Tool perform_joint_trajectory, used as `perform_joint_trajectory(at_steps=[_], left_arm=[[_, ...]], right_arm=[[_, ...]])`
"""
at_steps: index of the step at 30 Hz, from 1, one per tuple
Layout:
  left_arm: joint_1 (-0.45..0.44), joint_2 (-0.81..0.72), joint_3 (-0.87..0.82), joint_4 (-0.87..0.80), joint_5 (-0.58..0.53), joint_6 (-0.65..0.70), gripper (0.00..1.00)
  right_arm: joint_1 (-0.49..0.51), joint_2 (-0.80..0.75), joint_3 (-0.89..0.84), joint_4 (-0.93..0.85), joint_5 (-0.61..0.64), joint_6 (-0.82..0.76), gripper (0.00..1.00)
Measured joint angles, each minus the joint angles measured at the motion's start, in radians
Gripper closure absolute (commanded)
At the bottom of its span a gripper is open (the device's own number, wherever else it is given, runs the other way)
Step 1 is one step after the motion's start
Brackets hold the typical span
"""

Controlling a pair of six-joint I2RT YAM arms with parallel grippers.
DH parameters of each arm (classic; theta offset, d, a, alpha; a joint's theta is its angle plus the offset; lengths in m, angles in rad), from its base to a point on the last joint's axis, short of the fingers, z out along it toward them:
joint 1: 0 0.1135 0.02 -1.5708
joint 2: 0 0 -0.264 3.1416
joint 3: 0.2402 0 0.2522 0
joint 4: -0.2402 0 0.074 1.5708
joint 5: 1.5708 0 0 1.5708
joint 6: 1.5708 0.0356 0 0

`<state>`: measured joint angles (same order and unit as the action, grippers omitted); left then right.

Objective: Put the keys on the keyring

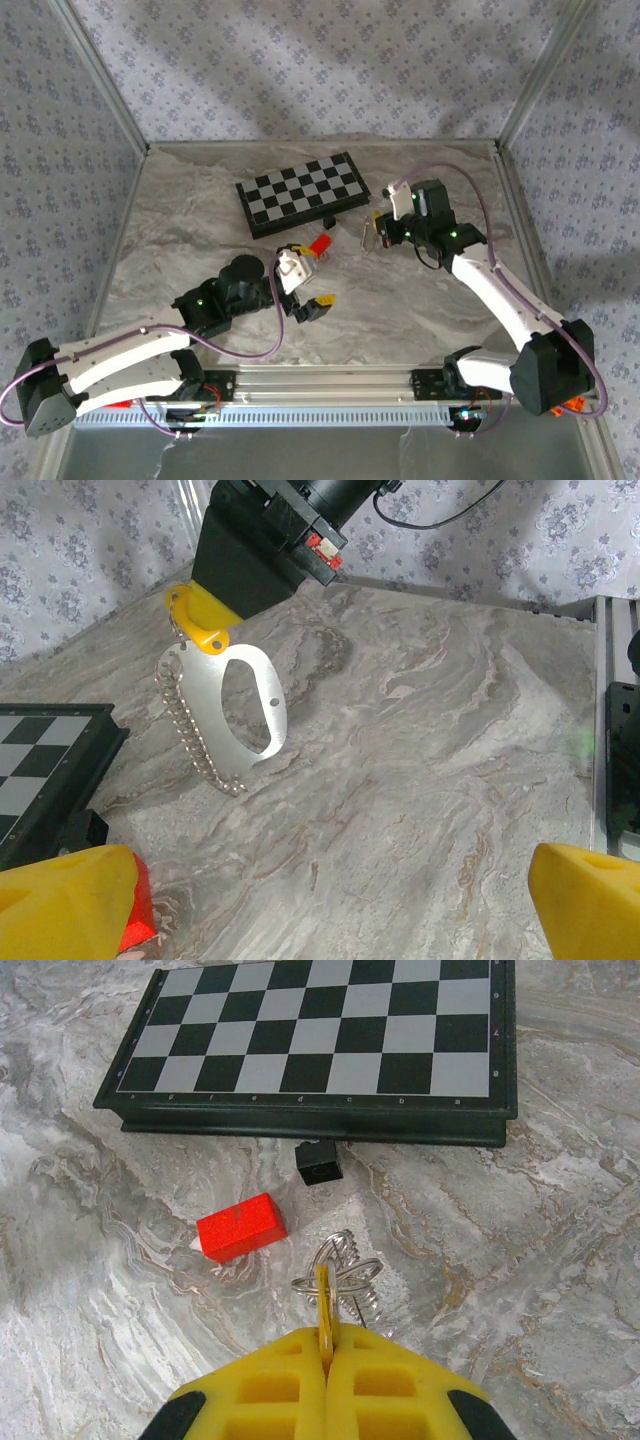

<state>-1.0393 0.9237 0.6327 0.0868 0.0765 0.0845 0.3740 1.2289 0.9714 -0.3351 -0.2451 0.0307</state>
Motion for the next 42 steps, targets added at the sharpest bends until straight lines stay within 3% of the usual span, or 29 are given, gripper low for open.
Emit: perform_joint_trajectory(at_steps=[28,42], left_arm=[[0.0,-0.016,-0.009,0.045,-0.041,0.019,0.0],[0.0,-0.012,-0.017,0.077,-0.04,0.019,0.0]], right_arm=[[-0.018,-0.048,-0.109,-0.005,-0.056,0.036,1.0],[0.129,-0.208,-0.345,0.034,-0.038,0.228,1.0]])
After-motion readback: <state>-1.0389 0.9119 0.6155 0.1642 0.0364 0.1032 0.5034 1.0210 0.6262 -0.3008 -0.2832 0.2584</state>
